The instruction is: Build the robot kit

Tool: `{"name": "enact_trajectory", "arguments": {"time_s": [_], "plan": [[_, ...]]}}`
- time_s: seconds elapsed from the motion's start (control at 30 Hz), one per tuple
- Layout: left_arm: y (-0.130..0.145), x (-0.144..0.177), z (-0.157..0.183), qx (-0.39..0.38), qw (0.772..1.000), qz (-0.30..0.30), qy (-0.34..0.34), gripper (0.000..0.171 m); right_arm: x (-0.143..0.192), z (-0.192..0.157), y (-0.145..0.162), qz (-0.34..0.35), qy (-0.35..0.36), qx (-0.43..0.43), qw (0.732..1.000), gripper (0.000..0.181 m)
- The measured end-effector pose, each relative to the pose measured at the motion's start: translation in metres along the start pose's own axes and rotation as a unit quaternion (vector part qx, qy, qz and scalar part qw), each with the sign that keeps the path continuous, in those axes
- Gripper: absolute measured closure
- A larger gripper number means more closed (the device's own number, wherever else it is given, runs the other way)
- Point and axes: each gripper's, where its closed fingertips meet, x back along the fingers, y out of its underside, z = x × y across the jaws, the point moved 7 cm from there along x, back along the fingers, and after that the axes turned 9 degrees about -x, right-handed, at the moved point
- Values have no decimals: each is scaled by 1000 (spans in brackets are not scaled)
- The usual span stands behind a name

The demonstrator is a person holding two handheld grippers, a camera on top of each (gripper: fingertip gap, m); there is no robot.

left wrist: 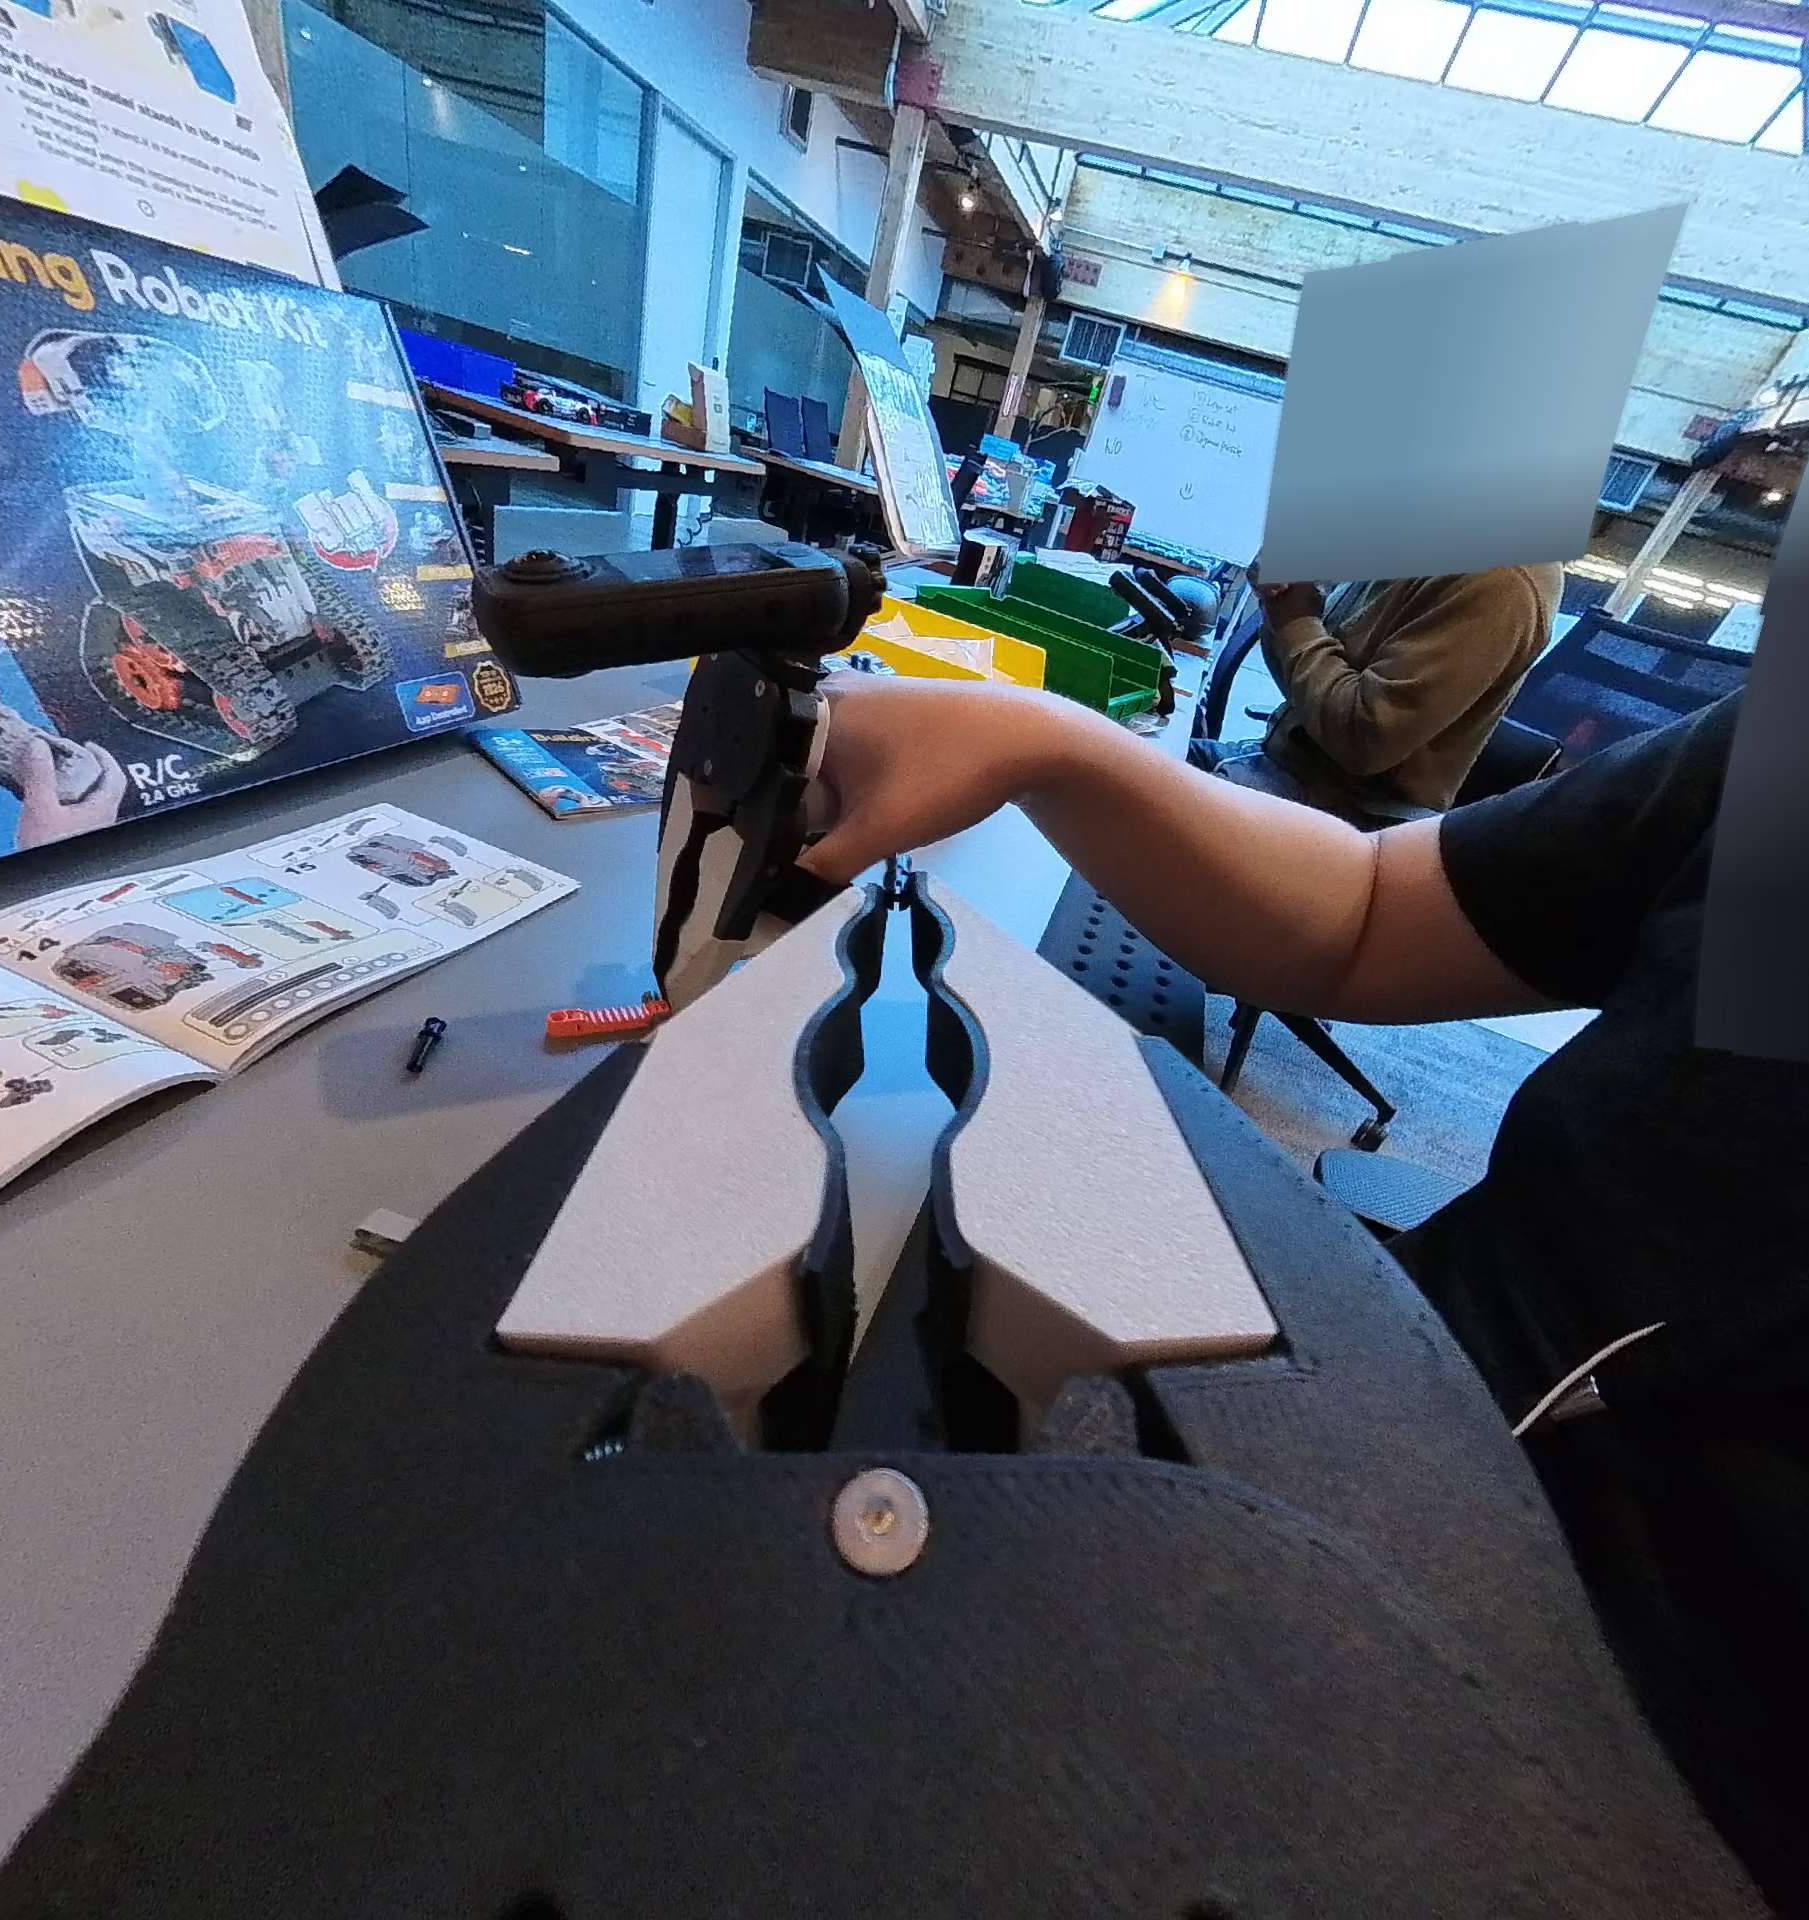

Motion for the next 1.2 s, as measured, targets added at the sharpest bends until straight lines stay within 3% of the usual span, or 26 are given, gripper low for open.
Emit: {"name": "enact_trajectory", "arguments": {"time_s": [0.1,0.17,0.27,0.43,0.53,0.57,0.63,0.73,0.8,0.83,0.9,0.97,1.1,1.2], "plan": [[2,0,0,5,1000,-2,3,171,1,-1,-3,9,0,3,1000,173],[4,0,0,7,1000,-5,6,171,1,-2,-3,5,3,5,1000,165],[5,-1,-1,8,1000,-7,8,171,0,-2,-4,-2,-8,7,1000,176],[8,-1,-4,14,1000,-13,6,171,1,-3,-4,-10,-16,16,1000,176],[13,0,-10,27,1000,-16,2,171,12,-7,-5,42,-97,18,994,176],[15,1,-13,38,999,-16,2,171,23,-9,-7,94,-151,14,984,176],[18,2,-20,67,998,-13,6,171,53,-11,-10,231,-277,35,932,177],[15,-3,-32,129,991,7,38,171,95,-2,1,407,-427,41,806,177],[9,-12,-38,146,987,18,63,171,113,4,12,461,-491,47,738,177],[6,-18,-42,147,986,20,71,171,118,7,16,466,-515,46,718,176],[-2,-30,-49,141,986,18,83,171,125,13,19,474,-535,43,698,176],[-14,-42,-55,134,986,24,95,171,130,18,21,486,-526,51,696,176],[-49,-63,-68,112,986,37,119,171,158,32,20,544,-463,91,694,177],[-76,-77,-76,85,988,41,124,171,190,47,16,584,-433,113,678,177]]}}
